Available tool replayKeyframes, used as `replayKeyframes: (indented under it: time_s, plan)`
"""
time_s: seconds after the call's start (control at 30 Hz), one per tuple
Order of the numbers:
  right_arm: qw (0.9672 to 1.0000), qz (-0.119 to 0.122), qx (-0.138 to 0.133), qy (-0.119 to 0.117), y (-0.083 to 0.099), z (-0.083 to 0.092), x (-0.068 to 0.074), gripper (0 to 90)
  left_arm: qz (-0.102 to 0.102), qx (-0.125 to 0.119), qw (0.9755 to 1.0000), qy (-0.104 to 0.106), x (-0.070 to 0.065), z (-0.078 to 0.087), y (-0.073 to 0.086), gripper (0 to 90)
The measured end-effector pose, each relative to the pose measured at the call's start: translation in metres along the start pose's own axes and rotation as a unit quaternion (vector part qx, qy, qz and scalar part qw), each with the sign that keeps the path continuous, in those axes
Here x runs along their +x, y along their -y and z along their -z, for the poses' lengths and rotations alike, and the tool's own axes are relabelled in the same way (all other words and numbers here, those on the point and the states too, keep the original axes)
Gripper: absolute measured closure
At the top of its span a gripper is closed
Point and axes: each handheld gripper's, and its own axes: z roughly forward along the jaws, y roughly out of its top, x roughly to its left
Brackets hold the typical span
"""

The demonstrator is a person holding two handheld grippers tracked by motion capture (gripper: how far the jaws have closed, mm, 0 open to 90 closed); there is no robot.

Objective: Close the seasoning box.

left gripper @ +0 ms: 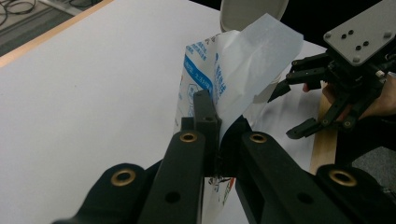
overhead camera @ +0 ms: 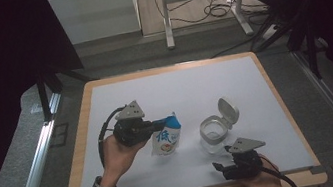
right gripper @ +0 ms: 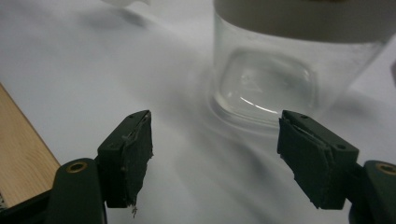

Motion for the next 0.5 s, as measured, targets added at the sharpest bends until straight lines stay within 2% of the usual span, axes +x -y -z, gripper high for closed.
replayKeyframes:
  time_s: [0.13, 0.33, 0.5]
  plan:
    - [0.9999, 0.009, -0.007, -0.009, -0.003, -0.004, 0.004, 28.8, -0.001, 0.000, 1.0000, 0.003, -0.002, -0.001, -0.001, 89.8]
    - [0.9996, 0.023, -0.001, -0.014, -0.006, -0.008, 0.012, 32.6, 0.000, 0.000, 1.0000, 0.010, -0.007, -0.005, -0.004, 89.7]
    - [0.9994, 0.018, -0.003, -0.031, -0.008, -0.012, 0.017, 33.3, -0.001, 0.001, 0.9999, 0.013, -0.010, -0.005, -0.006, 89.7]
